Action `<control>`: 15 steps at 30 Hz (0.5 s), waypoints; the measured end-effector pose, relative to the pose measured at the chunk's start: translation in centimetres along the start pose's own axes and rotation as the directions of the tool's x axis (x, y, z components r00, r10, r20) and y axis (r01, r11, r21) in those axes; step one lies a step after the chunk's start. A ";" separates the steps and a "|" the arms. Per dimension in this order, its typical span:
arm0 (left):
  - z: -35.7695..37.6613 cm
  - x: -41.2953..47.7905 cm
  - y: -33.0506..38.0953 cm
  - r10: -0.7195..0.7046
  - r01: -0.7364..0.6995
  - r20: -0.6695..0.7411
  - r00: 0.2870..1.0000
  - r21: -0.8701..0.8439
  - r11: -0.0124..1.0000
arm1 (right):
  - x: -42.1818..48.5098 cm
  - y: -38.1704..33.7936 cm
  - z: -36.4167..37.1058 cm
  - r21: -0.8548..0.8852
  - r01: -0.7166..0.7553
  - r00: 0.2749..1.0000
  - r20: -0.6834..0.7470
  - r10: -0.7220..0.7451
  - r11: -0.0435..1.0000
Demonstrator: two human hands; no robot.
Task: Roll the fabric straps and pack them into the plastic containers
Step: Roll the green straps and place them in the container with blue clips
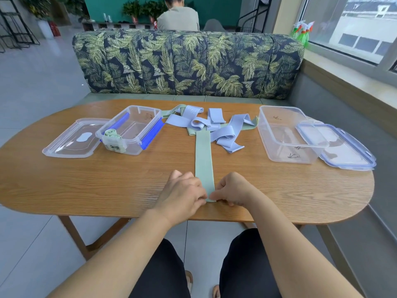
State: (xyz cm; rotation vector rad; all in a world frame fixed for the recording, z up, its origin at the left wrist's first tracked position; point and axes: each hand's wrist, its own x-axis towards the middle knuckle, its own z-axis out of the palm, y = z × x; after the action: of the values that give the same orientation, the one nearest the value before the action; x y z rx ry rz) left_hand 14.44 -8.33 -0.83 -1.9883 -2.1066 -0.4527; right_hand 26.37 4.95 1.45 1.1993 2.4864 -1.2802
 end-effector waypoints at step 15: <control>0.1 0.6 -0.3 -0.259 0.298 0.205 0.944 -0.186 0.936 | -1.2 3.5 2.5 0.077 0.306 0.925 -0.261 -0.277 0.949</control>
State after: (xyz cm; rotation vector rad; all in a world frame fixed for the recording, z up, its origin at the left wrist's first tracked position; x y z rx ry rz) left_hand 14.12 -7.73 -0.73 -1.9035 -2.5698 -0.5939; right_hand 28.99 3.57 -1.95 1.1025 2.8980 -1.4418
